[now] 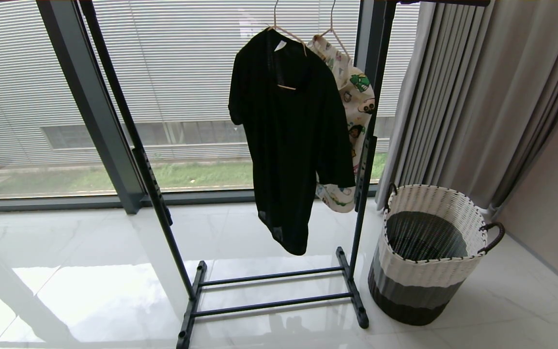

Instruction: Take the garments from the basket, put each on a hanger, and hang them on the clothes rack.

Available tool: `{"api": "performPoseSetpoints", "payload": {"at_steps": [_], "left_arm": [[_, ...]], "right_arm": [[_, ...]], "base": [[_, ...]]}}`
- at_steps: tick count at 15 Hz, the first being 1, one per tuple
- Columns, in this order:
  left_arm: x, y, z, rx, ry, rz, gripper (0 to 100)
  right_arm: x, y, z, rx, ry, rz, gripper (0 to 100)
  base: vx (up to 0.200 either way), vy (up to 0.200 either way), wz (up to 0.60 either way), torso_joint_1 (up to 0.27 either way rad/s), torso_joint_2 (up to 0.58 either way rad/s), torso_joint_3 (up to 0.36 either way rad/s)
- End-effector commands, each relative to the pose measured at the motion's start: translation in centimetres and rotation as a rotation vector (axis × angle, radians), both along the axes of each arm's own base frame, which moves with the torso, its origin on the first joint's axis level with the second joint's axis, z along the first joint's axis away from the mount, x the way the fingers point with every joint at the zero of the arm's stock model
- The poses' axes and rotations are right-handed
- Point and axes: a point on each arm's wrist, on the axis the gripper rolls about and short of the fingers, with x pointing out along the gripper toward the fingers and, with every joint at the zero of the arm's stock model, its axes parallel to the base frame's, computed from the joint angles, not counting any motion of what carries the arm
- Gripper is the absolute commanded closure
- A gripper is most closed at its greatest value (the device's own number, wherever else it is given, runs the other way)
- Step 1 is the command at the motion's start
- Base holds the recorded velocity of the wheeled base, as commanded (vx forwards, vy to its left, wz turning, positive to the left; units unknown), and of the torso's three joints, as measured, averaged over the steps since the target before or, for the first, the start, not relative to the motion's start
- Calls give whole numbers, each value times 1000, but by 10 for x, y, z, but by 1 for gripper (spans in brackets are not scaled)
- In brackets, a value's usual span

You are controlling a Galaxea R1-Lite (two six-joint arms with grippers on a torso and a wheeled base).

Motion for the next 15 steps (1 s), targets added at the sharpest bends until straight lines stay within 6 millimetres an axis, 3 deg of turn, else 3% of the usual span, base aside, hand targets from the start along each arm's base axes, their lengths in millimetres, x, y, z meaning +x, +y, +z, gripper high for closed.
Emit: {"api": "performPoseSetpoints", "payload": {"at_steps": [1, 15], "left_arm": [[0, 0, 0, 0, 3, 1, 0], [0, 0, 0, 0, 3, 1, 0]], "right_arm": [[0, 0, 0, 0, 2, 1, 0], [0, 0, 0, -2, 2, 1, 0]], "base": [[0, 0, 0, 0, 0, 0], [0, 0, 0, 0, 0, 0]]}}
